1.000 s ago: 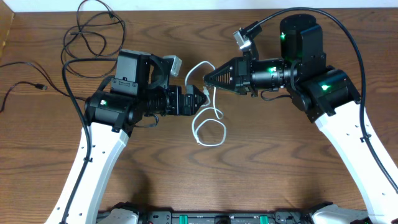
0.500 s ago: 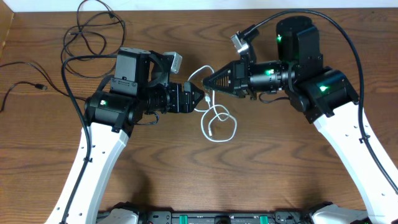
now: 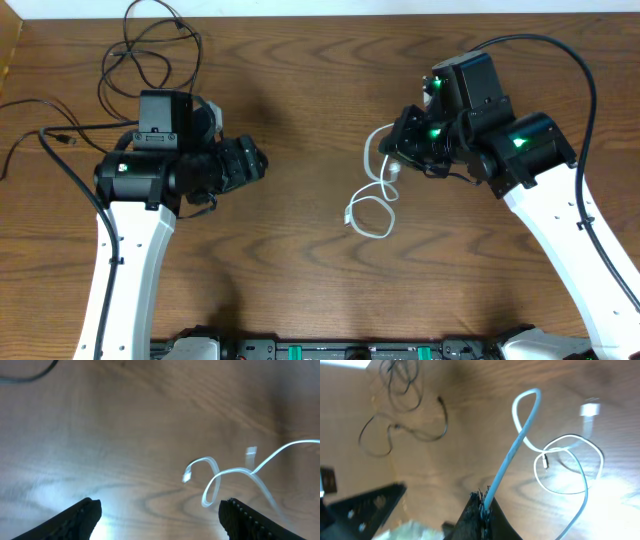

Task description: Untangle cables

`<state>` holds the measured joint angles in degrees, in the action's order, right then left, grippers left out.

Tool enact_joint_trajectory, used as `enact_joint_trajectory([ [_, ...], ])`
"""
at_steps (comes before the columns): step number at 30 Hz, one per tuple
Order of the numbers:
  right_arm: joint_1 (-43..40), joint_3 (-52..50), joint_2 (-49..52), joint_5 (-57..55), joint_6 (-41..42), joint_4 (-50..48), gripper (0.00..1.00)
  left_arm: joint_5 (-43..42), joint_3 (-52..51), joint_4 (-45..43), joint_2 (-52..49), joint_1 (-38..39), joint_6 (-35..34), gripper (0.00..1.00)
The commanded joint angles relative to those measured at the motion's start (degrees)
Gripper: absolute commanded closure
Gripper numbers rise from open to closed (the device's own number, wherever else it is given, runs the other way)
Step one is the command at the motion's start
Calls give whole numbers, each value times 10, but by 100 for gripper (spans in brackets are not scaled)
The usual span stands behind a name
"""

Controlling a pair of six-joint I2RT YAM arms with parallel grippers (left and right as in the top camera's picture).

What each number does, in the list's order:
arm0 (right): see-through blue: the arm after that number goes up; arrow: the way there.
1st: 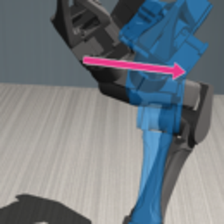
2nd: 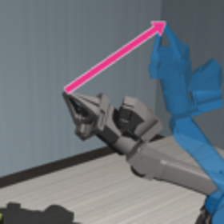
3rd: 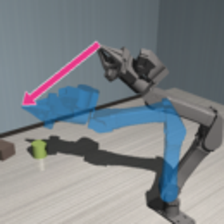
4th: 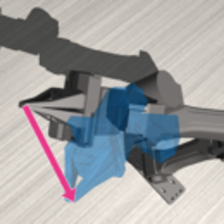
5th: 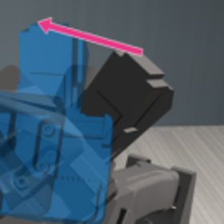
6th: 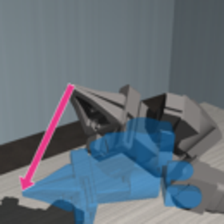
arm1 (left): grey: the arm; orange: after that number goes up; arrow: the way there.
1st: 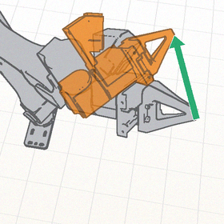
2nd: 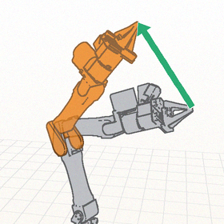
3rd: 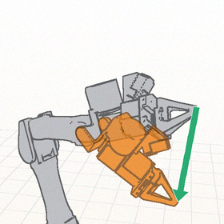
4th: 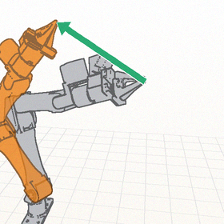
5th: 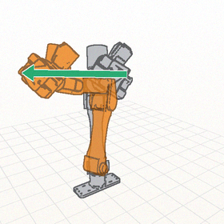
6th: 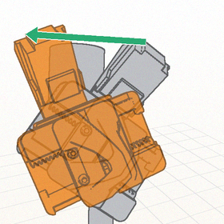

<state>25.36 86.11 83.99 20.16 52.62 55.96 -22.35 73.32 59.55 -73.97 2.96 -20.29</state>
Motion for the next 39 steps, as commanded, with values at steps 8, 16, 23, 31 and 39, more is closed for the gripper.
enact_joint_trajectory([
  [8,2,3,0,-124,255,6,93,-167,-3,19,6,50,130,14],
  [16,2,3,0,-102,368,-36,98,-178,-3,-12,6,143,158,11],
  [23,2,3,0,-39,474,-74,98,-177,-3,-78,6,199,151,11],
  [31,2,3,0,30,521,-80,98,-110,-3,-127,-2,213,101,11],
  [39,2,3,0,38,552,-91,99,-93,-3,-137,-41,214,75,12],
])
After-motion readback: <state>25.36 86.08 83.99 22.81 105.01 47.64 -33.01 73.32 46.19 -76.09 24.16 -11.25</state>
